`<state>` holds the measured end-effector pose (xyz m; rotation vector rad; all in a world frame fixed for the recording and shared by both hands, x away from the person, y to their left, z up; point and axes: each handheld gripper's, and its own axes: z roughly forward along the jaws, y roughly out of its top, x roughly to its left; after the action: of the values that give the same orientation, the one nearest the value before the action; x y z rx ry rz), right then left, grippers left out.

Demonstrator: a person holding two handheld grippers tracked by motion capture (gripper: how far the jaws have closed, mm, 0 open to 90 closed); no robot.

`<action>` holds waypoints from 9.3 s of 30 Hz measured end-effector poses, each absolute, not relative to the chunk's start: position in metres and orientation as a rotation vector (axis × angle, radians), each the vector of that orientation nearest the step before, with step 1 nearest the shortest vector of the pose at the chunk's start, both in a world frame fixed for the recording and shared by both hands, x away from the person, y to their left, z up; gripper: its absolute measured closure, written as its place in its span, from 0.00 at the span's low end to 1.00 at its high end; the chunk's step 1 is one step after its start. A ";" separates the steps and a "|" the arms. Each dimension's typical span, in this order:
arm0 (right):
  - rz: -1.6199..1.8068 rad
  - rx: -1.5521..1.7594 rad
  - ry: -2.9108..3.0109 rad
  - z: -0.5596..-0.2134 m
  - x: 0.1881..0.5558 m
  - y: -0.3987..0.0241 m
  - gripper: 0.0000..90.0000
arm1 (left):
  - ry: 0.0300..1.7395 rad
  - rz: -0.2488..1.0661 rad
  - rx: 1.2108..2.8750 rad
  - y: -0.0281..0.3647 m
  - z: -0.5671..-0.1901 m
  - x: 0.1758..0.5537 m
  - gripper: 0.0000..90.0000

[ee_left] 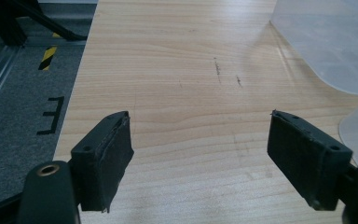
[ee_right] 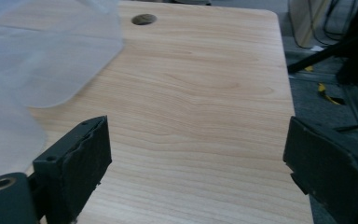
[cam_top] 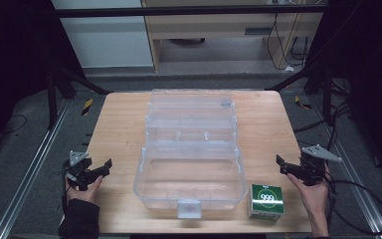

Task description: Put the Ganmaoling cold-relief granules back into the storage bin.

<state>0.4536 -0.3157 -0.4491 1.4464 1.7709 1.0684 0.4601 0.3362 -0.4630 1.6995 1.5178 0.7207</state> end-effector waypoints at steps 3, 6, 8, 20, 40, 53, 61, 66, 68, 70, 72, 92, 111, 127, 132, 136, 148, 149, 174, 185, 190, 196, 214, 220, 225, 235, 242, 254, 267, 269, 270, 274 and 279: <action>1.096 1.429 1.785 -0.444 0.451 -0.317 0.10 | 1.519 0.722 1.705 0.335 -0.463 0.460 0.24; 1.111 1.386 1.821 -0.432 0.446 -0.317 0.12 | 1.517 0.722 1.717 0.333 -0.464 0.460 0.24; 1.096 1.363 1.842 -0.425 0.443 -0.315 0.12 | 1.519 0.717 1.732 0.333 -0.465 0.460 0.24; 1.084 1.173 2.062 -0.390 0.428 -0.297 0.12 | 1.528 0.709 1.760 0.332 -0.466 0.461 0.26; 0.910 0.893 2.472 -0.386 0.415 -0.260 0.06 | 1.526 0.710 1.798 0.330 -0.469 0.462 0.27; 0.830 0.804 2.629 -0.397 0.408 -0.251 0.05 | 1.522 0.708 1.812 0.330 -0.470 0.463 0.27; 0.793 0.758 2.692 -0.400 0.406 -0.247 0.04 | 1.521 0.709 1.816 0.330 -0.470 0.463 0.27; 0.766 0.707 2.731 -0.401 0.406 -0.244 0.03 | 1.522 0.711 1.817 0.330 -0.469 0.463 0.27; 0.745 0.678 2.747 -0.402 0.405 -0.241 0.03 | 1.521 0.710 1.820 0.329 -0.470 0.463 0.27; 0.722 0.664 2.764 -0.403 0.405 -0.239 0.03 | 1.519 0.712 1.823 0.329 -0.470 0.463 0.27; 0.707 0.655 2.780 -0.404 0.405 -0.238 0.03 | 1.519 0.712 1.824 0.329 -0.470 0.463 0.27; 0.556 0.588 2.896 -0.426 0.408 -0.232 0.02 | 1.517 0.709 1.833 0.328 -0.471 0.464 0.27; 0.448 0.505 2.958 -0.438 0.414 -0.222 0.04 | 1.516 0.710 1.838 0.328 -0.471 0.464 0.27; 0.438 0.476 2.968 -0.447 0.416 -0.224 0.09 | 1.513 0.711 1.846 0.328 -0.472 0.465 0.27; 0.433 0.521 2.978 -0.443 0.416 -0.227 0.16 | 1.513 0.710 1.849 0.328 -0.472 0.465 0.27; 0.429 0.542 2.984 -0.442 0.416 -0.227 0.17 | 1.513 0.709 1.848 0.328 -0.472 0.465 0.27; 0.480 0.586 2.941 -0.426 0.417 -0.231 0.18 | 1.516 0.706 1.848 0.328 -0.472 0.466 0.27; 0.480 0.586 2.941 -0.426 0.417 -0.231 0.18 | 1.516 0.706 1.848 0.328 -0.472 0.466 0.27; 0.710 0.575 2.745 -0.330 0.413 -0.236 0.18 | 1.512 0.699 1.855 0.327 -0.473 0.467 0.28; 0.705 0.499 2.733 -0.307 0.414 -0.221 0.18 | 1.511 0.700 1.859 0.326 -0.473 0.467 0.28; 0.706 0.459 2.736 -0.301 0.418 -0.210 0.18 | 1.511 0.700 1.858 0.326 -0.473 0.467 0.28; 0.696 0.433 2.754 -0.302 0.423 -0.199 0.18 | 1.509 0.699 1.857 0.326 -0.473 0.467 0.28; 0.724 0.367 2.787 -0.314 0.439 -0.159 0.18 | 1.509 0.702 1.860 0.327 -0.473 0.467 0.28; 0.720 0.353 2.789 -0.322 0.443 -0.149 0.18 | 1.509 0.703 1.858 0.327 -0.473 0.467 0.28; 0.720 0.335 2.801 -0.328 0.445 -0.141 0.18 | 1.509 0.703 1.857 0.327 -0.473 0.467 0.28; 0.707 0.320 2.809 -0.343 0.448 -0.131 0.18 | 1.508 0.702 1.860 0.327 -0.473 0.467 0.28; 0.679 0.304 2.826 -0.351 0.449 -0.123 0.18 | 1.508 0.703 1.858 0.328 -0.473 0.467 0.28; 0.615 0.288 2.849 -0.363 0.450 -0.113 0.18 | 1.505 0.705 1.860 0.328 -0.472 0.467 0.28; 0.561 0.281 2.882 -0.380 0.451 -0.115 0.17 | 1.506 0.703 1.860 0.327 -0.473 0.467 0.28; 0.547 0.269 2.892 -0.383 0.451 -0.113 0.17 | 1.504 0.703 1.860 0.327 -0.472 0.467 0.28; 0.547 0.271 2.897 -0.384 0.451 -0.113 0.17 | 1.503 0.705 1.862 0.328 -0.472 0.467 0.28; 0.562 0.312 2.910 -0.391 0.452 -0.115 0.17 | 1.503 0.704 1.861 0.328 -0.472 0.467 0.28; 0.552 0.314 2.920 -0.397 0.453 -0.117 0.17 | 1.504 0.703 1.860 0.327 -0.473 0.467 0.28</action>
<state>0.4533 -0.1172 -0.3971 0.3143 2.9198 0.5524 0.4668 0.3274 -0.4726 1.8603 1.5041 0.7028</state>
